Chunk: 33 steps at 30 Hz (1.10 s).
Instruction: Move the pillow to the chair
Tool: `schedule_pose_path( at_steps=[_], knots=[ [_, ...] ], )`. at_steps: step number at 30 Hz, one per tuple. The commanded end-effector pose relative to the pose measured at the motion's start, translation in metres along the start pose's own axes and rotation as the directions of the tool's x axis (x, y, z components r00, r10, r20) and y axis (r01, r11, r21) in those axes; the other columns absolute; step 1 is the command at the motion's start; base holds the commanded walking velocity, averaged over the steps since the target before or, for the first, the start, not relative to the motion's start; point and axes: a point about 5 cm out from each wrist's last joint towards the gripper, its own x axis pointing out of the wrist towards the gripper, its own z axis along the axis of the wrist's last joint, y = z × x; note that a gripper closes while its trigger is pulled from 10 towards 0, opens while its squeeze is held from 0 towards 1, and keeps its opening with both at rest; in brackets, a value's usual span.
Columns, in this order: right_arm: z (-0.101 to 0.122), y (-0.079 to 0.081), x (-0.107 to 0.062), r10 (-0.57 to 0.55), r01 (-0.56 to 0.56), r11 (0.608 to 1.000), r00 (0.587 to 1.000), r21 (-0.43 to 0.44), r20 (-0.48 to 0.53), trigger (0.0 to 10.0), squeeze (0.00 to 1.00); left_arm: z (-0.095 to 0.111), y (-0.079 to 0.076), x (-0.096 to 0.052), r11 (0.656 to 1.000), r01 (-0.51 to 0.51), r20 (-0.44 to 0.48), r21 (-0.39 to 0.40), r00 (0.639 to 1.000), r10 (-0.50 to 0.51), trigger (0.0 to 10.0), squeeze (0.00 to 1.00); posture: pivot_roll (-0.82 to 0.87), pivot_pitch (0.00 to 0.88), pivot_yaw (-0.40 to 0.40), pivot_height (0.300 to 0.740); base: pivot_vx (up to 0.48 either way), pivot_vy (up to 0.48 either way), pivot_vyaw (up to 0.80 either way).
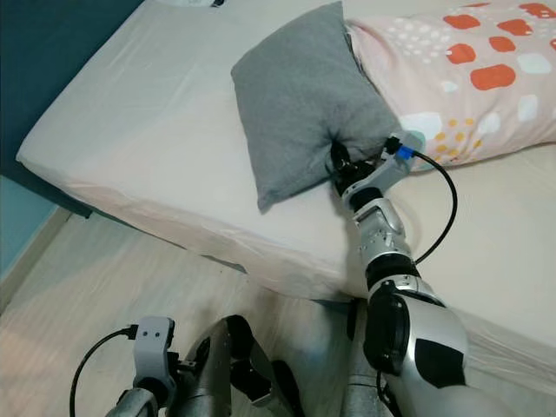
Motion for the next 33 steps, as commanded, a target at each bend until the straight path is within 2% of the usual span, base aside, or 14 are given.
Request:
schedule_pose_path(
  at_steps=[1, 2, 3, 4, 6, 7, 9, 11, 12, 14, 16, 19, 30, 33],
  knots=[
    [-0.012, 0.021, 0.005, 0.157, -0.156, 0.986, 0.987, 0.06, -0.022, 0.0, 0.0, -0.077, -0.032, -0.037, 0.992, 0.076, -0.354, -0.097, 0.929, -0.105, 10.0, 0.0, 0.06, 0.425, 0.065, 0.581, 0.0, 0.0, 0.0],
    [-0.012, 0.021, 0.005, 0.157, -0.156, 0.986, 0.987, 0.06, -0.022, 0.0, 0.0, -0.077, -0.032, -0.037, 0.992, 0.076, -0.354, -0.097, 0.929, -0.105, 10.0, 0.0, 0.06, 0.425, 0.065, 0.581, 0.0, 0.0, 0.0],
    [-0.006, 0.049, 0.01, 0.373, -0.375, 0.915, 0.927, 0.148, 0.043, 0.0, 0.0, -0.073, -0.031, -0.033, 0.993, 0.066, -0.349, -0.097, 0.932, -0.097, 10.0, 0.0, 0.04, 0.398, 0.049, 0.581, 0.0, 0.0, 0.0],
    [-0.006, 0.049, 0.01, 0.373, -0.375, 0.915, 0.927, 0.148, 0.043, 0.0, 0.0, -0.073, -0.031, -0.033, 0.993, 0.066, -0.349, -0.097, 0.932, -0.097, 10.0, 0.0, 0.04, 0.398, 0.049, 0.581, 0.0, 0.0, 0.0],
    [-0.005, 0.073, 0.008, 0.517, -0.52, 0.827, 0.853, 0.212, 0.076, 0.0, 0.0, -0.068, -0.029, -0.028, 0.994, 0.056, -0.342, -0.097, 0.936, -0.086, 10.0, 0.0, 0.02, 0.363, 0.029, 0.581, 0.0, 0.0, 0.0],
    [-0.005, 0.073, 0.008, 0.517, -0.52, 0.827, 0.853, 0.212, 0.076, 0.0, 0.0, -0.068, -0.029, -0.028, 0.994, 0.056, -0.342, -0.097, 0.936, -0.086, 10.0, 0.0, 0.02, 0.363, 0.029, 0.581, 0.0, 0.0, 0.0],
    [-0.017, 0.088, 0.003, 0.593, -0.582, 0.775, 0.804, 0.247, 0.038, 0.0, 0.0, -0.063, -0.027, -0.023, 0.994, 0.041, -0.334, -0.1, 0.94, -0.072, 10.0, 0.0, 0.0, 0.33, 0.014, 0.586, 0.0, 0.0, 0.0],
    [-0.042, 0.092, -0.004, 0.597, -0.564, 0.778, 0.801, 0.277, -0.044, 0.0, 0.0, -0.059, -0.025, -0.018, 0.994, 0.024, -0.328, -0.104, 0.943, -0.057, 10.0, 0.0, 0.0, 0.303, 0.001, 0.595, 0.0, 0.0, 0.0],
    [-0.042, 0.092, -0.004, 0.597, -0.564, 0.778, 0.801, 0.277, -0.044, 0.0, 0.0, -0.059, -0.025, -0.018, 0.994, 0.024, -0.328, -0.104, 0.943, -0.057, 10.0, 0.0, 0.0, 0.303, 0.001, 0.595, 0.0, 0.0, 0.0],
    [-0.078, 0.094, -0.022, 0.603, -0.54, 0.784, 0.779, 0.306, -0.17, 0.0, 0.0, -0.054, -0.022, -0.013, 0.994, -0.002, -0.326, -0.105, 0.945, -0.033, 10.0, 0.0, -0.01, 0.261, -0.02, 0.61, 0.0, 0.0, 0.0],
    [-0.085, 0.096, -0.026, 0.605, -0.533, 0.783, 0.774, 0.322, -0.189, 0.0, 0.0, -0.052, -0.02, -0.012, 0.994, -0.013, -0.326, -0.106, 0.945, -0.023, 10.0, 0.0, -0.01, 0.246, -0.025, 0.615, 0.0, 0.0, 0.0],
    [-0.102, 0.108, -0.038, 0.639, -0.541, 0.757, 0.731, 0.367, -0.239, 0.0, 0.0, -0.05, -0.008, -0.012, 0.992, -0.072, -0.335, -0.103, 0.942, 0.034, 10.0, 0.0, -0.01, 0.204, -0.032, 0.629, 0.0, 0.0, 0.0],
    [-0.145, 0.131, -0.056, 0.689, -0.6, 0.723, 0.596, 0.343, -0.412, 0.0, 0.0, -0.055, 0.028, -0.025, 0.962, -0.253, -0.383, -0.099, 0.903, 0.198, 10.0, 0.0, 0.02, 0.141, -0.026, 0.663, 0.0, 0.0, 0.0],
    [-0.165, 0.127, -0.066, 0.614, -0.566, 0.777, 0.59, 0.275, -0.524, 0.0, 0.0, -0.057, 0.034, -0.029, 0.947, -0.303, -0.394, -0.106, 0.887, 0.24, 10.0, 0.0, 0.04, 0.114, -0.036, 0.678, 0.0, 0.0, 0.0]
  ],
)
